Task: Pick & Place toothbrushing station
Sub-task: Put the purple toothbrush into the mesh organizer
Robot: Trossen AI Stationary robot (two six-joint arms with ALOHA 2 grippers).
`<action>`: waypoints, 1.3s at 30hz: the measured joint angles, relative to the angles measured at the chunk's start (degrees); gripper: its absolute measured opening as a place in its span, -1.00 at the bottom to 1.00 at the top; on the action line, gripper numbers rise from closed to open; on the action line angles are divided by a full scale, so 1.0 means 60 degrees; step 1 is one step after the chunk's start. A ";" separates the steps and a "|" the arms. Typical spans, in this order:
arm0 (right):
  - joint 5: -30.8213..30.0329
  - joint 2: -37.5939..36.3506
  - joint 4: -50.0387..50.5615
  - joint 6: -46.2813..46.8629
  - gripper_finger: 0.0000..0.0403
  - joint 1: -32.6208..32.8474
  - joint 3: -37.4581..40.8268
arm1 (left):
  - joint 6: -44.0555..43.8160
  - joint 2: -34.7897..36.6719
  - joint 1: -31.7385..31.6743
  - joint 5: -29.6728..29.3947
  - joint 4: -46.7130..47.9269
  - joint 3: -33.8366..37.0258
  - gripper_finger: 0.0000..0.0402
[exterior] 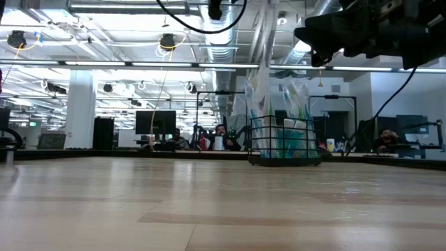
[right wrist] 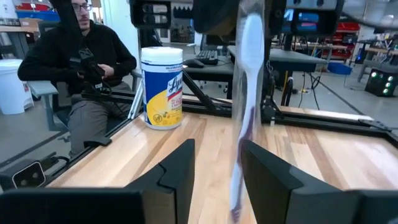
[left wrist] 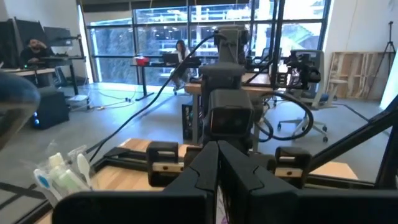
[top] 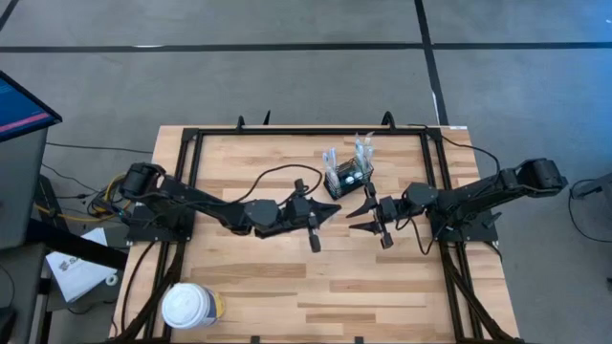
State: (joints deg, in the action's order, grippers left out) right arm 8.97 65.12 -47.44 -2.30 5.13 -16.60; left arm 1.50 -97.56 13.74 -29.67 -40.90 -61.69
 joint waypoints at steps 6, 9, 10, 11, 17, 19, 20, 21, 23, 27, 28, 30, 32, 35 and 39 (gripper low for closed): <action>0.0000 0.0000 -0.0022 -0.0121 -0.41 0.0000 0.0000 | -0.0058 -0.0014 -0.0066 0.0000 -0.0005 0.0000 -1.00; 0.0000 0.0000 -0.0054 -0.0121 -0.41 0.0000 0.0000 | -0.0087 -0.0014 -0.0073 -0.0007 -0.0012 0.0000 -1.00; 0.0000 0.0000 -0.0061 -0.0121 -0.41 0.0000 0.0000 | -0.0091 -0.0014 -0.0073 -0.0007 -0.0012 0.0000 -1.00; 0.0000 0.0000 -0.0090 -0.0121 -0.41 0.0000 0.0000 | -0.0091 -0.0014 -0.0073 -0.0007 -0.0019 0.0000 -1.00; -0.0046 0.0000 -0.0240 -0.0159 -0.41 0.0000 0.0000 | -0.0286 -0.0408 -0.0229 0.0060 -0.0128 -0.0258 -1.00; -0.0135 0.0000 -0.0219 -0.0198 -0.41 0.0000 0.0000 | -0.0296 -0.0594 -0.0259 0.0102 -0.0071 -0.0443 -1.00; -0.0220 0.0000 -0.0205 -0.0199 -0.41 0.0000 0.0000 | -0.0291 -0.0757 -0.0263 0.0197 -0.0095 -0.0645 -1.00; -0.0247 0.0000 -0.0165 -0.0198 -0.41 -0.0004 0.0000 | -0.0252 -0.0882 -0.0273 0.0247 -0.0107 -0.0770 -1.00; -0.0259 0.0000 -0.0166 -0.0198 -0.41 -0.0007 0.0000 | -0.0050 -0.1118 -0.0260 0.0251 -0.0082 -0.1018 -1.00; -0.0259 0.0000 -0.0155 -0.0198 -0.41 0.0000 0.0000 | -0.0016 -0.1457 -0.0256 0.0277 -0.0069 -0.1327 -1.00; -0.0259 0.0000 -0.0143 -0.0198 -0.41 0.0000 0.0000 | -0.0016 -0.1506 -0.0259 0.0347 -0.0091 -0.1371 -1.00; -0.0259 0.0000 -0.0149 -0.0201 -0.41 -0.0004 0.0000 | -0.0036 -0.1515 -0.0259 0.0350 -0.0085 -0.1377 -1.00; -0.0259 0.0000 -0.0147 -0.0201 -0.41 -0.0037 0.0000 | -0.0040 -0.1541 -0.0259 0.0348 -0.0116 -0.1377 -1.00; -0.0259 0.0000 -0.0049 -0.0194 -0.41 -0.0114 0.0000 | 0.0133 -0.1521 -0.0211 0.0311 0.0021 -0.1377 -1.00; -0.0259 0.0000 0.0149 -0.0139 -0.41 -0.0135 0.0000 | 0.0514 -0.1200 -0.0153 -0.0157 0.0493 -0.1370 -1.00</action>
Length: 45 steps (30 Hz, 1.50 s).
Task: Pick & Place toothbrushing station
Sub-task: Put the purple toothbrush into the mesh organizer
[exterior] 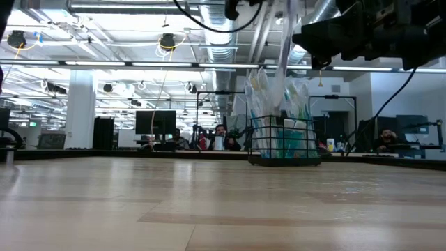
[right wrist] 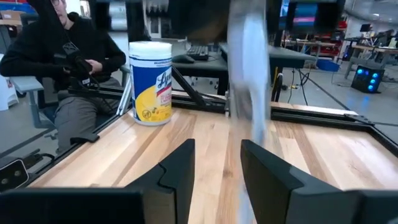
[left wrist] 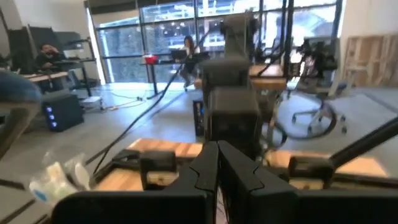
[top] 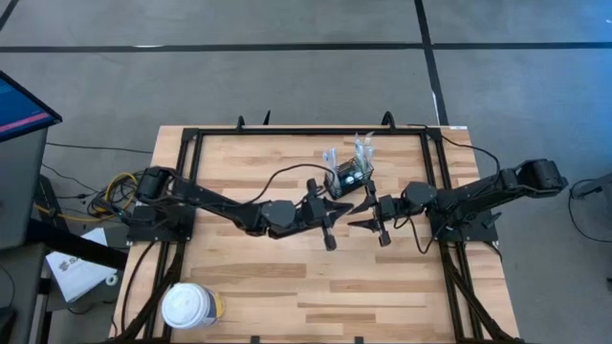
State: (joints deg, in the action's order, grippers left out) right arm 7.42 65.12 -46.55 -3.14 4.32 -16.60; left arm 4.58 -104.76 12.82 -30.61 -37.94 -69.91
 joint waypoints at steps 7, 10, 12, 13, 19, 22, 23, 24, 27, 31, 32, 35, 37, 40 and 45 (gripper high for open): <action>0.0000 0.0000 0.0126 0.0026 -0.41 -0.0131 0.0000 | -0.0068 0.0207 0.0076 -0.0020 0.0284 -0.0004 -1.00; 0.0000 0.0000 0.0075 0.0026 -0.41 -0.0124 0.0000 | -0.0189 0.0183 0.0080 -0.0025 0.0368 -0.0004 -1.00; 0.0000 0.0000 -0.0059 0.0026 -0.41 -0.0098 0.0000 | -0.0392 0.0130 0.0066 -0.0039 0.0445 -0.0004 -1.00; 0.0000 0.0000 -0.0136 0.0026 -0.41 -0.0081 0.0000 | -0.0520 0.0093 0.0051 -0.0040 0.0436 0.0004 -1.00; 0.0000 0.0000 -0.0309 0.0026 -0.41 -0.0036 0.0000 | -0.0877 0.0006 -0.0035 0.0172 0.0238 0.0004 -1.00; -0.0006 0.0000 -0.0320 0.0026 -0.41 -0.0062 0.0000 | -0.0994 0.0006 -0.0051 0.0207 0.0246 0.0004 -1.00; -0.0007 0.0000 -0.0320 0.0023 -0.41 -0.0062 0.0000 | -0.1009 0.0006 -0.0055 0.0257 0.0238 0.0004 -1.00; -0.0009 0.0000 -0.0322 0.0026 -0.41 -0.0062 0.0000 | -0.1027 0.0006 -0.0052 0.0256 0.0234 0.0004 -1.00; -0.0011 0.0000 -0.0332 0.0022 -0.41 -0.0062 0.0000 | -0.1081 -0.0014 -0.0055 0.0259 0.0212 0.0004 -1.00; -0.0033 0.0000 -0.0393 0.0022 -0.41 -0.0062 0.0000 | -0.1039 -0.0439 -0.0071 0.0371 -0.0627 -0.0026 -1.00; -0.0036 0.0000 -0.0391 0.0024 -0.41 -0.0062 0.0000 | -0.0902 -0.0538 -0.0101 0.0414 -0.0626 -0.0082 -1.00; -0.0033 0.0000 -0.0341 0.0022 -0.41 -0.0058 0.0000 | -0.0647 -0.0671 -0.0135 0.0424 -0.0607 -0.0106 -1.00; -0.0036 0.0000 -0.0242 0.0022 -0.44 -0.0058 0.0000 | -0.0626 -0.0623 -0.0135 0.0423 -0.0644 -0.0115 -1.00; -0.0039 0.0000 -0.0244 0.0018 -0.52 -0.0058 0.0000 | -0.0593 -0.0539 -0.0085 0.0412 -0.0747 -0.0135 -1.00; -0.0284 0.0000 -0.0371 -0.0026 -0.87 -0.0048 0.0000 | -0.0554 -0.0505 -0.0095 0.0412 -0.0695 -0.0135 -1.00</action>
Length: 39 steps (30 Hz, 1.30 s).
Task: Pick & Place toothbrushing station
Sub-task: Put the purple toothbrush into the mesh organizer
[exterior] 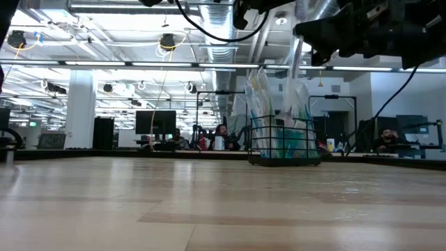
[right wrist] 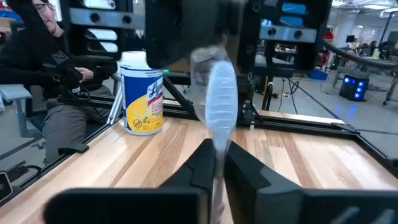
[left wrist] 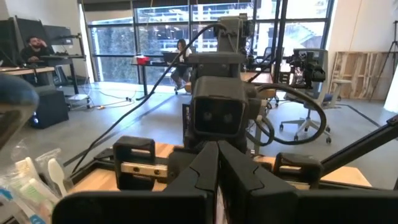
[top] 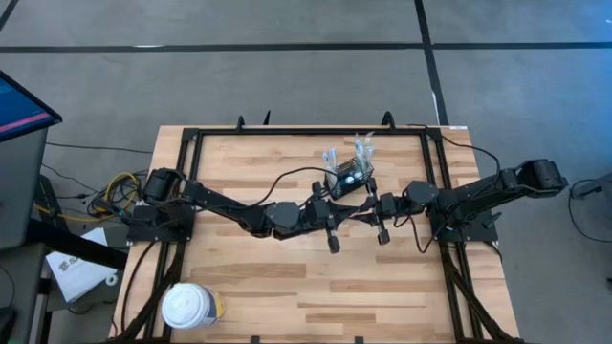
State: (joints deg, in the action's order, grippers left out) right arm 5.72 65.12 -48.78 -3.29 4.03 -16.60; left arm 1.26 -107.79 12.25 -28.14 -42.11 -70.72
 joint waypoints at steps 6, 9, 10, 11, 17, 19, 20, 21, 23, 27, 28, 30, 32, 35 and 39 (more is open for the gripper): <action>0.0026 0.0000 -0.0014 -0.0133 -0.96 0.0073 0.0000 | -0.0004 0.0008 -0.0003 -0.0007 0.0010 0.0004 -1.00; 0.0029 0.0000 -0.0013 -0.0128 -0.97 0.0073 0.0000 | -0.0004 0.0008 -0.0003 -0.0007 0.0008 0.0004 -0.99; 0.0029 0.0000 0.0001 -0.0130 -0.97 0.0073 0.0000 | -0.0004 0.0009 0.0002 -0.0007 0.0011 0.0004 -0.99; 0.0029 0.0000 0.0012 -0.0127 -0.98 0.0073 0.0000 | -0.0004 0.0009 0.0020 -0.0007 0.0012 0.0004 -0.98; 0.0036 -0.0002 0.0022 -0.0042 -0.99 0.0025 0.0000 | -0.0022 0.0404 0.0084 -0.0011 0.0077 0.0050 -0.94; 0.0036 -0.0087 0.0096 0.0024 -0.99 -0.0064 0.0000 | -0.0018 0.0674 0.0107 -0.0007 0.0134 0.0129 -0.91; 0.0036 -0.0121 0.0099 0.0027 -0.99 -0.0132 0.0000 | -0.0028 0.0829 0.0127 -0.0006 0.0210 0.0231 -0.90; 0.0036 -0.0141 0.0102 0.0038 -0.99 -0.0205 0.0000 | -0.0037 0.0966 0.0138 -0.0007 0.0264 0.0326 -0.88; 0.0036 -0.0313 0.0175 0.0048 -0.99 -0.0407 0.0000 | -0.0072 0.1191 0.0141 -0.0013 0.0339 0.0546 -0.86; 0.0040 -0.0886 0.0713 0.0054 -0.99 -0.1031 -0.0007 | -0.0533 0.1452 0.0206 -0.0017 0.0390 0.1130 -0.84; 0.0040 -0.1040 0.0882 0.0055 -1.00 -0.1197 -0.0007 | -0.0567 0.1511 0.0214 -0.0015 0.0403 0.1269 -0.84; 0.0048 -0.1414 0.1190 0.0055 -1.00 -0.1529 -0.0007 | -0.0766 0.1553 0.0234 -0.0015 0.0353 0.1458 -0.83; 0.0069 -0.1854 0.1529 0.0055 -1.00 -0.1848 -0.0007 | -0.0890 0.1553 0.0230 -0.0011 0.0367 0.1586 -0.84; 0.0073 -0.2538 0.2247 0.0055 -1.00 -0.2373 -0.0007 | -0.1071 0.1553 0.0230 -0.0007 0.0349 0.1621 -0.85; 0.0073 -0.3349 0.3167 0.0068 -1.00 -0.3104 -0.0007 | -0.1078 0.1553 0.0252 -0.0011 0.0356 0.1617 -0.86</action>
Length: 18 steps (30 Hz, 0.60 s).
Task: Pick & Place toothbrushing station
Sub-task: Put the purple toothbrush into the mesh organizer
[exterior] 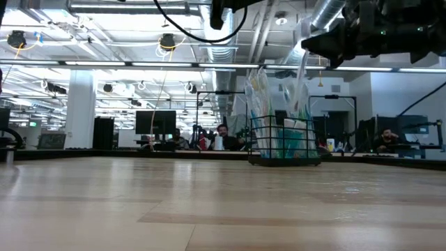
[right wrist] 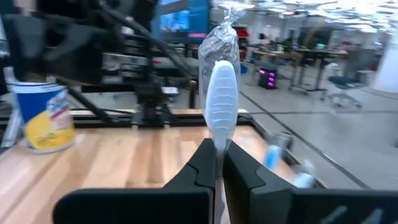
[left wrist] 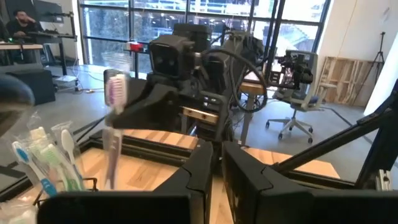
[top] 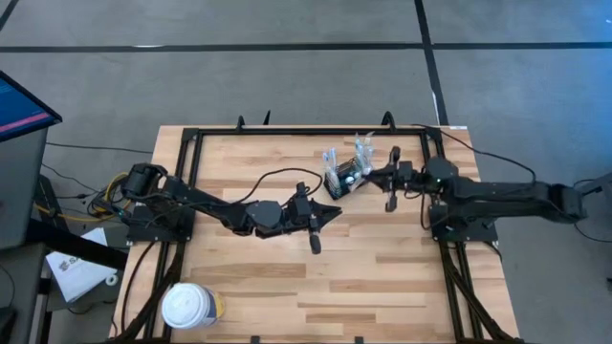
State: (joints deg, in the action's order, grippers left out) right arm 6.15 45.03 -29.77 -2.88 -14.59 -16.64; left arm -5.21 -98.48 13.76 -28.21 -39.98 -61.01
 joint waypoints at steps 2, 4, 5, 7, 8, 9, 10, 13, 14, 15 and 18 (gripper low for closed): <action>0.0000 -0.0330 0.0343 0.0099 -1.00 -0.0366 0.0000 | 0.0000 0.0000 0.0009 0.0000 -0.0007 0.0000 -0.85; 0.0000 -0.0612 0.0609 0.0173 -1.00 -0.0721 0.0000 | -0.0004 0.0000 0.0037 0.0004 0.0006 0.0000 -0.85; 0.0014 -0.0710 0.0730 0.0180 -1.00 -0.0886 0.0000 | -0.0004 0.0000 0.0040 0.0004 0.0002 0.0000 -0.85; 0.0128 -0.0864 0.0967 0.0179 -1.00 -0.1200 0.0000 | -0.0004 0.0000 0.0077 0.0004 0.0010 0.0000 -0.85; 0.0271 -0.0926 0.1064 0.0218 -1.00 -0.1365 0.0000 | 0.0000 0.0000 0.0083 0.0004 0.0013 0.0000 -0.85; 0.0422 -0.0979 0.1146 0.0236 -1.00 -0.1524 0.0000 | -0.0004 0.0000 0.0101 0.0004 0.0010 0.0000 -0.85; 0.0533 -0.1016 0.1217 0.0240 -1.00 -0.1673 0.0000 | -0.0004 0.0000 0.0124 0.0003 0.0009 0.0000 -0.85; 0.0847 -0.1083 0.1370 0.0416 -1.00 -0.2089 0.0003 | -0.0004 0.0000 0.0149 0.0004 0.0013 0.0000 -0.85; 0.1046 -0.1105 0.1355 0.0568 -1.00 -0.2216 0.0007 | -0.0004 0.0000 0.0155 0.0004 0.0013 0.0000 -0.85; 0.1244 -0.1107 0.1320 0.0741 -1.00 -0.2327 0.0007 | -0.0004 -0.0001 0.0164 0.0004 0.0013 0.0000 -0.85; 0.1776 -0.1098 0.1206 0.0978 -1.00 -0.2484 0.0007 | -0.0004 0.0000 0.0160 0.0004 0.0017 0.0000 -0.85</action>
State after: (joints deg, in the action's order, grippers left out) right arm 16.81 38.45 -22.54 2.98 -29.50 -16.60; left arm -5.23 -98.48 14.72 -28.18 -39.88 -61.01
